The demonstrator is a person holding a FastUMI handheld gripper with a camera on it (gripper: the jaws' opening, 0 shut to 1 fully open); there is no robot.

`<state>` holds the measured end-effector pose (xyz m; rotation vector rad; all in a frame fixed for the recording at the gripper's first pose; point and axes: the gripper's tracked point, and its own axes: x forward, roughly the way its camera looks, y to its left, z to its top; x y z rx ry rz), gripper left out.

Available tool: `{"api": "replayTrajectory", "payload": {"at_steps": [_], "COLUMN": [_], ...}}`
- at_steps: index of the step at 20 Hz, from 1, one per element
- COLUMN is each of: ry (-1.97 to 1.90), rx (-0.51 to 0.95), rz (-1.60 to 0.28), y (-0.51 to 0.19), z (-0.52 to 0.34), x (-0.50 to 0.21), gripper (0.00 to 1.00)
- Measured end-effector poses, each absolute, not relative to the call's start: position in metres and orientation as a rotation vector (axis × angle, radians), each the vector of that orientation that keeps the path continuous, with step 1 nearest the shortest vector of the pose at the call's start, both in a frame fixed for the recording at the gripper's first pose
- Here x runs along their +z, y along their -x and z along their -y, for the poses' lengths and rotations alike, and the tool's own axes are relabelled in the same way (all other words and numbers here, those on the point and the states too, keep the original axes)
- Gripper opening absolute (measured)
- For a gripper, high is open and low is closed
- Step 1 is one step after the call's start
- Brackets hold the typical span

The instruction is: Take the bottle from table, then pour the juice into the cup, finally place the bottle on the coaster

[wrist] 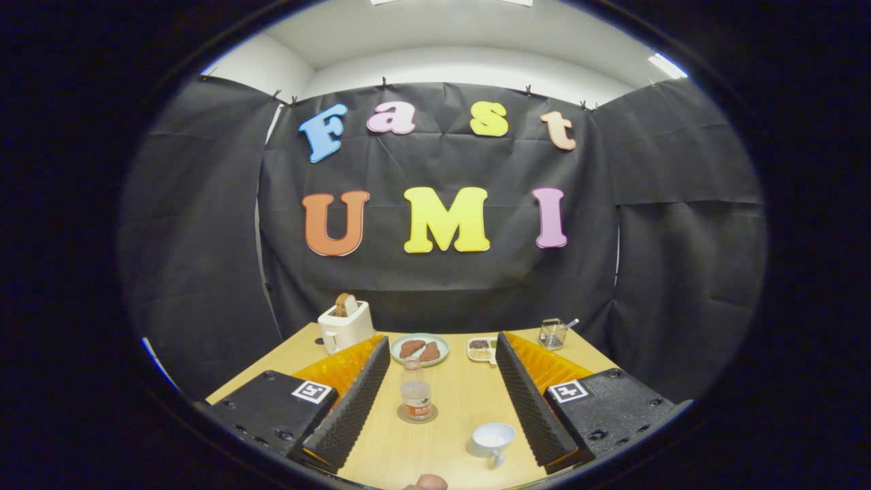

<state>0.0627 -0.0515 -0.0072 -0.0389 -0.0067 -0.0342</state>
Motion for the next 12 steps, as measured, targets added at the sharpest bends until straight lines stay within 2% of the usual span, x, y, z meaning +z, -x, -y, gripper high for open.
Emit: {"api": "replayTrajectory", "payload": {"at_steps": [5, 12], "ry": [0.083, 0.057], "rx": [-0.098, -0.086], "rz": [-0.044, 0.032], "y": [-0.009, 0.045], "z": [0.07, 0.069], "x": [-0.021, -0.025], "gripper": [1.0, 1.0]}}
